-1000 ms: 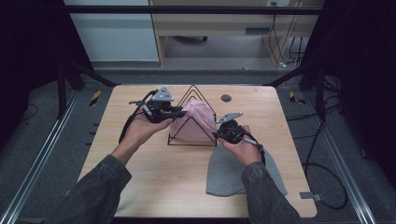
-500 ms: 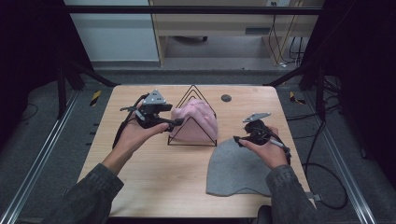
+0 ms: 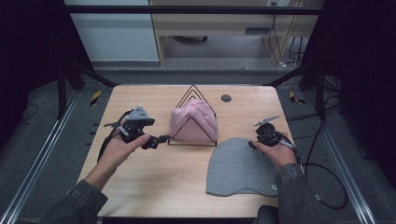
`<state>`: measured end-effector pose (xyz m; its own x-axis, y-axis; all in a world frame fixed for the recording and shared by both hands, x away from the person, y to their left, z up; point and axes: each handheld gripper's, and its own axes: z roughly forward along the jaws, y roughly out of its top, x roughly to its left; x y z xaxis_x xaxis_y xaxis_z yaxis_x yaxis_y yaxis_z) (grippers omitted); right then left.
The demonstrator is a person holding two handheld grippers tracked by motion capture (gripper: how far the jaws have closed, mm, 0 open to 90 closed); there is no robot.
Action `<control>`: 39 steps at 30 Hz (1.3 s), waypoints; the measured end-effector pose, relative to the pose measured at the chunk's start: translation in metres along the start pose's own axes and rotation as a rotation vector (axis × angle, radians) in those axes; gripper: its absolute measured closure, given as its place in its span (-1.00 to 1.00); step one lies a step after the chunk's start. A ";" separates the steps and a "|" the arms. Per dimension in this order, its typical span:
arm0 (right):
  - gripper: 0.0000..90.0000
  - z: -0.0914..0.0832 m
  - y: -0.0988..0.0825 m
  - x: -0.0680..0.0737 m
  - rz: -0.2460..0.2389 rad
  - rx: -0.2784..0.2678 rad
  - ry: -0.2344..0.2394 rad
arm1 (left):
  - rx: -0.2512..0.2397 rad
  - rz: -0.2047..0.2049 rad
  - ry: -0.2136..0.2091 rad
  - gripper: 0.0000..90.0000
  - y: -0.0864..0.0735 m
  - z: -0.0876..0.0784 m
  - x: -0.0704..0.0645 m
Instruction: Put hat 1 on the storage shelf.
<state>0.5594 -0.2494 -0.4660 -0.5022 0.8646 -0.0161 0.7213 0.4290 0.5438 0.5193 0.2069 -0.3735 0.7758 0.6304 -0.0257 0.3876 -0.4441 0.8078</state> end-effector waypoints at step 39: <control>0.91 -0.027 -0.007 0.021 -0.101 -0.032 0.079 | 0.060 -0.083 -0.059 -0.80 -0.045 -0.004 -0.010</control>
<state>0.5312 -0.2413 -0.4474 -0.6083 0.7937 -0.0066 0.6503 0.5032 0.5691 0.4918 0.2230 -0.4072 0.7675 0.6284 -0.1271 0.4790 -0.4303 0.7651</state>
